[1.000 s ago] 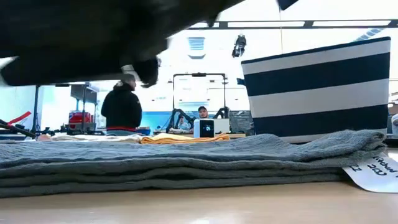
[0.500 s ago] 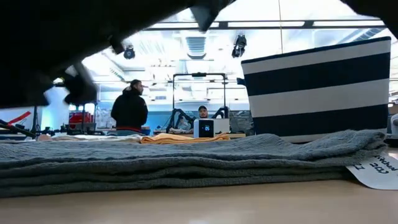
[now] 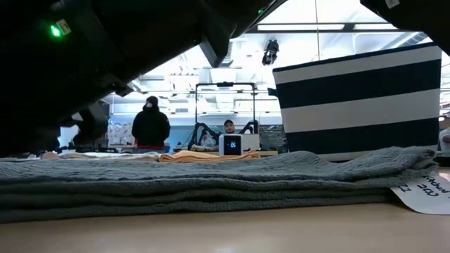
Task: Fold towel
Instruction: Fold the black towel
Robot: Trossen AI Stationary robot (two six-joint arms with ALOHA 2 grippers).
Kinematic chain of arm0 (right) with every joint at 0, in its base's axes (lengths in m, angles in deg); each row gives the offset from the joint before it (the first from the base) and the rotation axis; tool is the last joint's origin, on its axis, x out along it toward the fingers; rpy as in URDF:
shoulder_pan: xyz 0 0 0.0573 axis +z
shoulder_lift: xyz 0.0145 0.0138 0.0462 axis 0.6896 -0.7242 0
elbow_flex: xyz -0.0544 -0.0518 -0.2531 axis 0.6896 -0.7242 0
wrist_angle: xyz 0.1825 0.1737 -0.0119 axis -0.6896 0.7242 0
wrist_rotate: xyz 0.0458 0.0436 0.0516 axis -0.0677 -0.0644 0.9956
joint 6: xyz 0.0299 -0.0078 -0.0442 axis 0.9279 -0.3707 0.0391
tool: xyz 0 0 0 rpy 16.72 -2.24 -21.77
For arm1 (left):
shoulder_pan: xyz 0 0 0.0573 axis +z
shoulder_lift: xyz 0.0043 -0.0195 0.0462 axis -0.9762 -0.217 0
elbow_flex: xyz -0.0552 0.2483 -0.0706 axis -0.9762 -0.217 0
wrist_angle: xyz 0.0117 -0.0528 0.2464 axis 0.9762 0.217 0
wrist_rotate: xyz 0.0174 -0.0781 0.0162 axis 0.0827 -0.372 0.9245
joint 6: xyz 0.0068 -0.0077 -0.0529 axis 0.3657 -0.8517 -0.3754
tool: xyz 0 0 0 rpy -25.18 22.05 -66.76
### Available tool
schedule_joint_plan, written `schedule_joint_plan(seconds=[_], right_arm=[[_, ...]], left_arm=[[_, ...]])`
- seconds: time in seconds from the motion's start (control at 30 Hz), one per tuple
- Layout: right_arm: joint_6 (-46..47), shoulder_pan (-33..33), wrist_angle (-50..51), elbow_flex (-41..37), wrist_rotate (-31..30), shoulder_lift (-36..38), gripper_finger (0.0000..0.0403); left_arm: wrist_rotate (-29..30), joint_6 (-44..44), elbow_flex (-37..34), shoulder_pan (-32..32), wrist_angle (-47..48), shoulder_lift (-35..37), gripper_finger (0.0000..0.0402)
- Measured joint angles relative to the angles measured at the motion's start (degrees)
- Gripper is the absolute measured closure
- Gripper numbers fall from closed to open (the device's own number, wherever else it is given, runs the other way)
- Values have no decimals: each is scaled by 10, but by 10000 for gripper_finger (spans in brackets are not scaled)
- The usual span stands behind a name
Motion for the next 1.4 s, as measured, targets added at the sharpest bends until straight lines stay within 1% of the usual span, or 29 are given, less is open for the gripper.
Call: schedule_joint_plan(seconds=[0.13, 0.3, 0.63, 0.77, 0.97, 1.13, 1.23, 1.33, 1.4], right_arm=[[1, 0, -1, 0, 2, 0, 251], [31, -1, -1, 0, 26, 0, 269], [50, -1, -10, 3, 25, 0, 295], [50, -1, -27, 3, 26, 0, 309], [54, -2, -14, 3, 30, -2, 335], [54, -2, -10, 3, 32, -1, 373], [52, -2, -9, 13, 46, 0, 396], [53, -2, -6, 27, 49, 2, 395], [55, -2, 1, 32, 64, 3, 396]], left_arm=[[0, 7, 0, 0, 1, 0, 249], [0, 16, 0, 0, 2, 0, 249], [-3, 24, 0, 0, 7, 3, 248], [-14, 31, 0, 0, 9, 6, 248], [-22, 40, 0, 0, 12, 12, 248], [-35, 48, -1, 0, 17, 20, 248], [-47, 48, -1, 0, 28, 25, 248], [-65, 48, 0, 0, 43, 32, 248], [-71, 48, 0, 0, 51, 35, 248]])
